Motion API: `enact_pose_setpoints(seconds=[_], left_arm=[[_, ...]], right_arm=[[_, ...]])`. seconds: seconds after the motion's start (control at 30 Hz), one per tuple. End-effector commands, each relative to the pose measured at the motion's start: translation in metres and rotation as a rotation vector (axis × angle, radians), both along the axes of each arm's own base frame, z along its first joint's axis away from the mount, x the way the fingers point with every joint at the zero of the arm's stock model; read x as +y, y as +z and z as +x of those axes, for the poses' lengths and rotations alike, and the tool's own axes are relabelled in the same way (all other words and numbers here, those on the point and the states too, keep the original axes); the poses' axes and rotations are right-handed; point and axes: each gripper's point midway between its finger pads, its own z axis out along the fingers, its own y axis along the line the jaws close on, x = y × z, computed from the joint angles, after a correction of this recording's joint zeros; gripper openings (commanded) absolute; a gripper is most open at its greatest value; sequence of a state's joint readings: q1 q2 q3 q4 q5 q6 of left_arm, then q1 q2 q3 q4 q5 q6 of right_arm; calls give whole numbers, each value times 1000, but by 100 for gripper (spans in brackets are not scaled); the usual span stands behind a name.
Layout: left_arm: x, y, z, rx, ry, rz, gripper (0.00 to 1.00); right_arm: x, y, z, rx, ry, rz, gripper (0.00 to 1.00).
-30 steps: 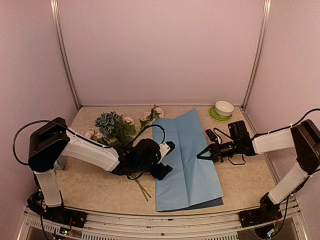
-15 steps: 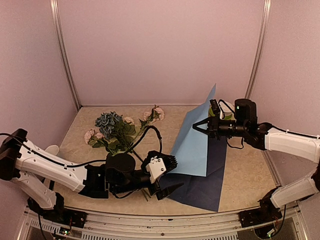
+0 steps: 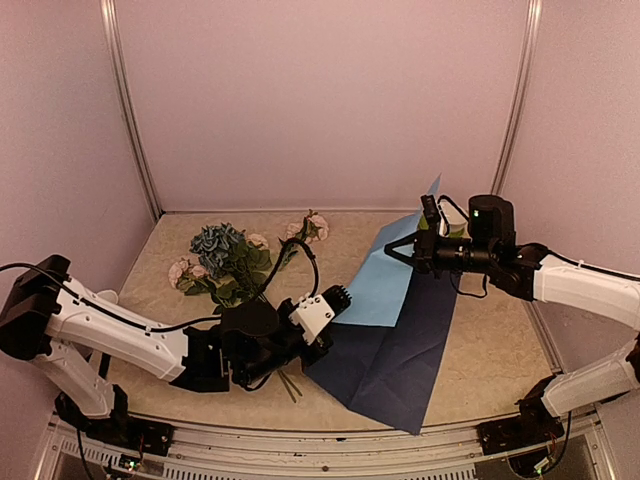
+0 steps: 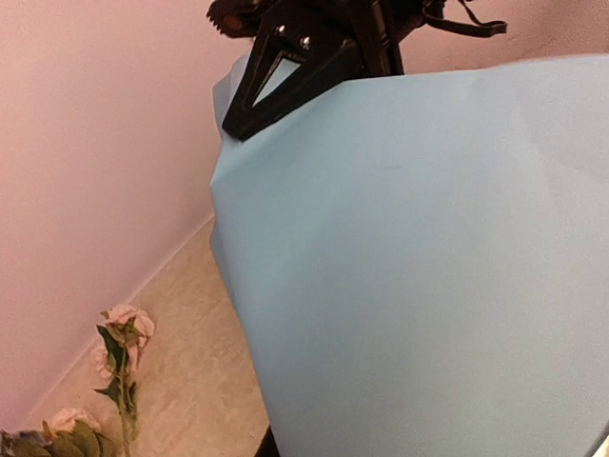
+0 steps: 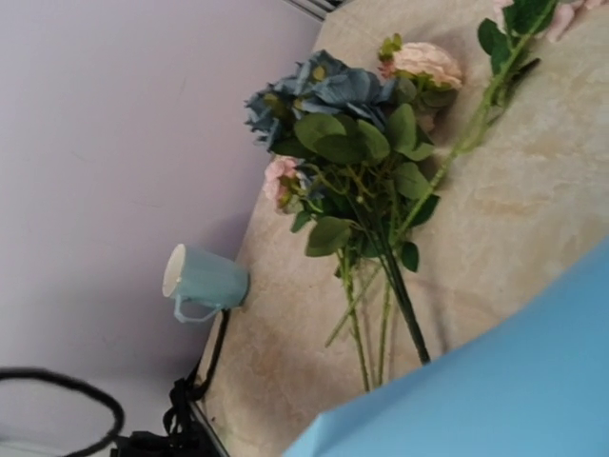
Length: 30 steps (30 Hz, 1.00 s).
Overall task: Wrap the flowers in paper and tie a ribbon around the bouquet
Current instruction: Pass from the right arm to the left, then unfold the folded wrapping paper at the center of the board.
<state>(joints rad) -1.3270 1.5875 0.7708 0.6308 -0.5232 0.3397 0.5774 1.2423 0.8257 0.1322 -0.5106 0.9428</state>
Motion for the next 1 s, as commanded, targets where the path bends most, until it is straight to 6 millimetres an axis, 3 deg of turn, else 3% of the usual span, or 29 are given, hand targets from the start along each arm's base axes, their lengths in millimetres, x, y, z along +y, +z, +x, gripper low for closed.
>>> enact_pose_setpoints(seconds=[0.0, 0.13, 0.2, 0.33, 0.43, 0.63, 0.83, 0.97], left_arm=[[6, 35, -2, 99, -54, -239, 0], [28, 35, 17, 292, -4, -424, 0], [50, 28, 29, 388, 55, -535, 0], [92, 20, 44, 520, 125, -764, 0], [118, -6, 64, 619, 247, -841, 0], [148, -49, 82, 741, 420, -922, 0], [176, -69, 89, 817, 493, -1053, 0], [176, -76, 90, 827, 508, -1029, 0]], right_arm=[[-1, 21, -3, -67, -1, -19, 3], [-11, 23, 4, -137, -23, -125, 45], [-25, 18, 12, -153, -60, -211, 60], [-64, 11, 25, -165, -131, -312, 69], [-86, 12, 28, -184, -148, -327, 72], [-110, -18, 32, -128, -182, -439, 75], [-121, -64, 37, -73, -162, -562, 76], [-169, -113, 58, 34, -256, -746, 88]])
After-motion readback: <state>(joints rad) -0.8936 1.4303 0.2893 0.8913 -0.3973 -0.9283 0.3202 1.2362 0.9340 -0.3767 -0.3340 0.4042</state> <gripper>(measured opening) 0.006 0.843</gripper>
